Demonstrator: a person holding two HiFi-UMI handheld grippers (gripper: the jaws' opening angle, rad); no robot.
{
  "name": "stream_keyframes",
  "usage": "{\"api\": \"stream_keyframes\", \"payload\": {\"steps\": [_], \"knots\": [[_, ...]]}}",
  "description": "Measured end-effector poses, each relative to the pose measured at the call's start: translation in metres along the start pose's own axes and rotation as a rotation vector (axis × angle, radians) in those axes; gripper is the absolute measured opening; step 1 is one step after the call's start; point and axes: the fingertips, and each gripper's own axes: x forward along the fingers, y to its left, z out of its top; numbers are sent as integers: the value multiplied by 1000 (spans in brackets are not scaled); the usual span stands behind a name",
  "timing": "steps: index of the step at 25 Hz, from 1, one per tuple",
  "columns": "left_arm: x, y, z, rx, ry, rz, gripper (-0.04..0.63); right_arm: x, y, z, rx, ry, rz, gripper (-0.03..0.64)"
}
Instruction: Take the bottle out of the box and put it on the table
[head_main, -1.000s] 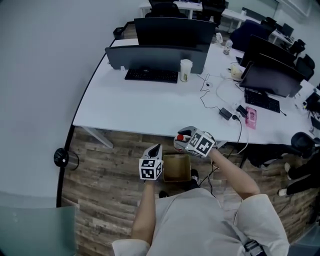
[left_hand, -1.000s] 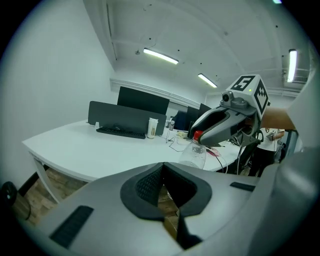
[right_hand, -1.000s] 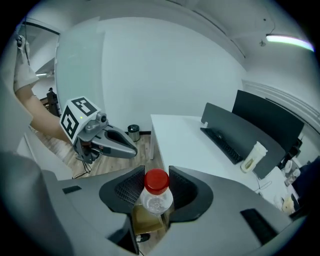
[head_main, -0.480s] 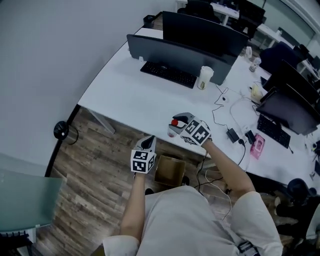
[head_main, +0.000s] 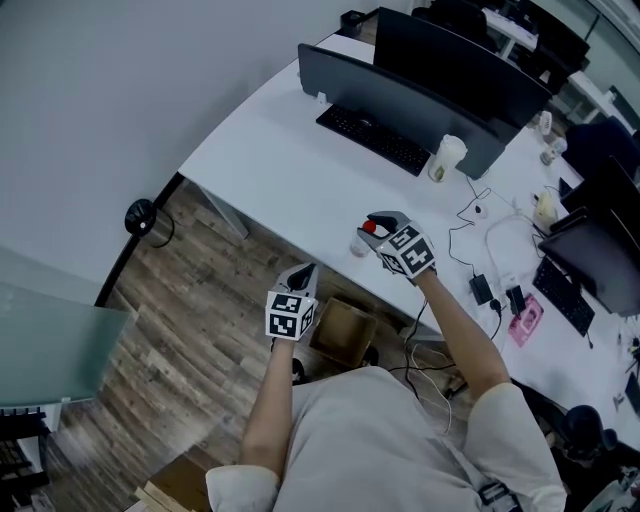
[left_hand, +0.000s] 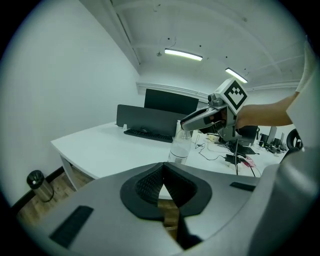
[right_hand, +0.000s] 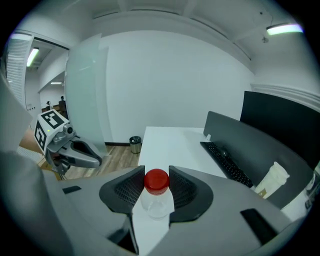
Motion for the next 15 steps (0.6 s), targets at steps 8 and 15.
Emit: {"api": "stream_keyframes", "payload": {"steps": [8,15], "knots": [[0,-8,-6,-11,13,-20,14,5,-11,5,148,-136,-88,182],[-11,-6,-1,12,2,-42,15,3,-11,-3,221,-150,-153,225]]}}
